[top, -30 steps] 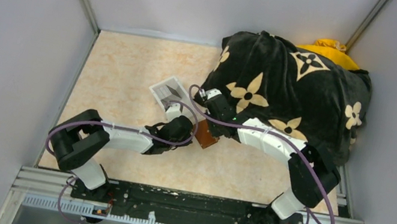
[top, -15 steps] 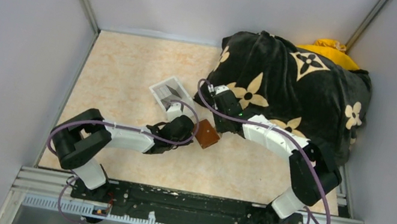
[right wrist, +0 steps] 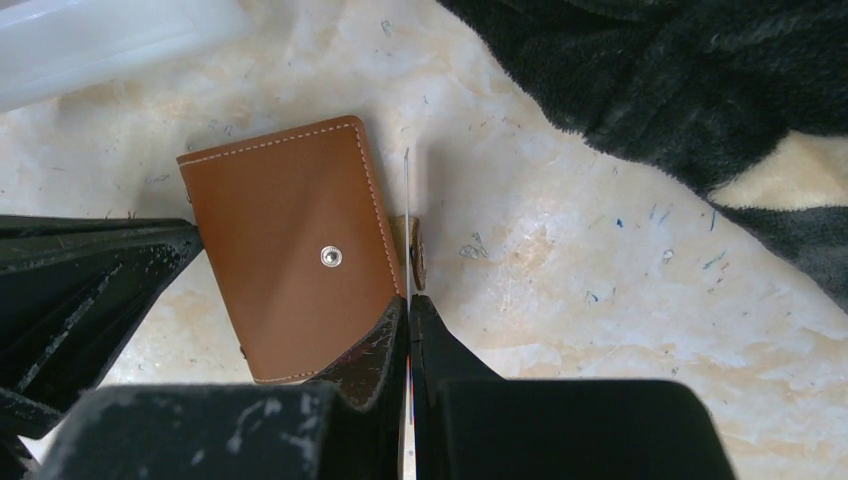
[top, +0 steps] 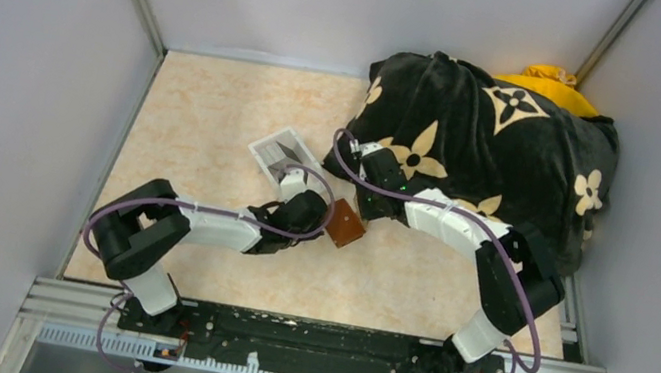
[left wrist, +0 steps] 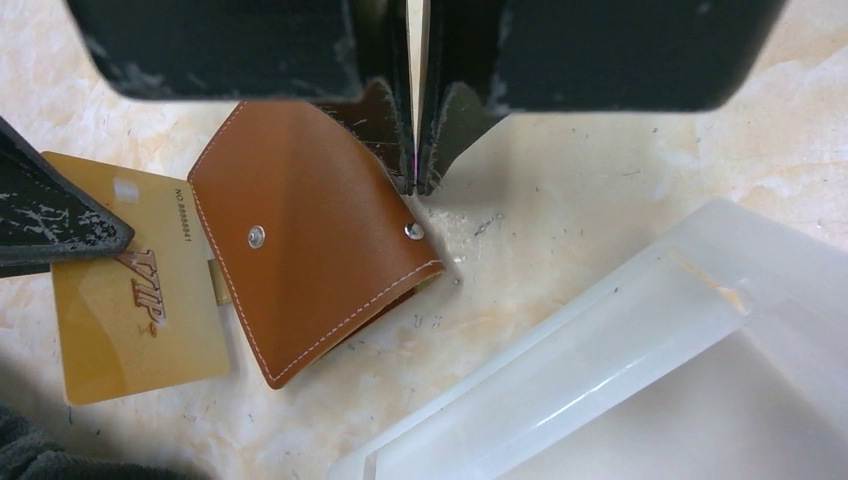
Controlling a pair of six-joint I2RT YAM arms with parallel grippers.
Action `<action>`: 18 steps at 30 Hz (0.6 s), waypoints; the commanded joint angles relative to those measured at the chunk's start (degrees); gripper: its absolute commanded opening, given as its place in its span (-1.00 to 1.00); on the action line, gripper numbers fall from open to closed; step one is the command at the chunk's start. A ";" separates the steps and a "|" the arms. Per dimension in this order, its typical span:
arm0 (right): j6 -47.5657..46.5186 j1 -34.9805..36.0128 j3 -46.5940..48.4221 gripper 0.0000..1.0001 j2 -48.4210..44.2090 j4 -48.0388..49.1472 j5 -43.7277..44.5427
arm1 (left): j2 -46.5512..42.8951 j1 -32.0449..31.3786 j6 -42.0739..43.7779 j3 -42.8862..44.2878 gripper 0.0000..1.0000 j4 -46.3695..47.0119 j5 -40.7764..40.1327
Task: Put the credit cards into the card holder
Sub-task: Open the card holder at the center of the board.
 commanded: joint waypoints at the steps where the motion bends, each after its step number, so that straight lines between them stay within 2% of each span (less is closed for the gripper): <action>1: 1.02 -1.53 -1.19 -1.00 0.38 4.03 -3.65 | 2.36 -0.18 0.72 0.67 -0.81 -5.55 -1.41; 18: 3.82 -5.66 -4.09 -1.00 -0.13 7.93 -11.62 | 4.25 0.92 0.91 0.68 -0.85 -8.14 -2.88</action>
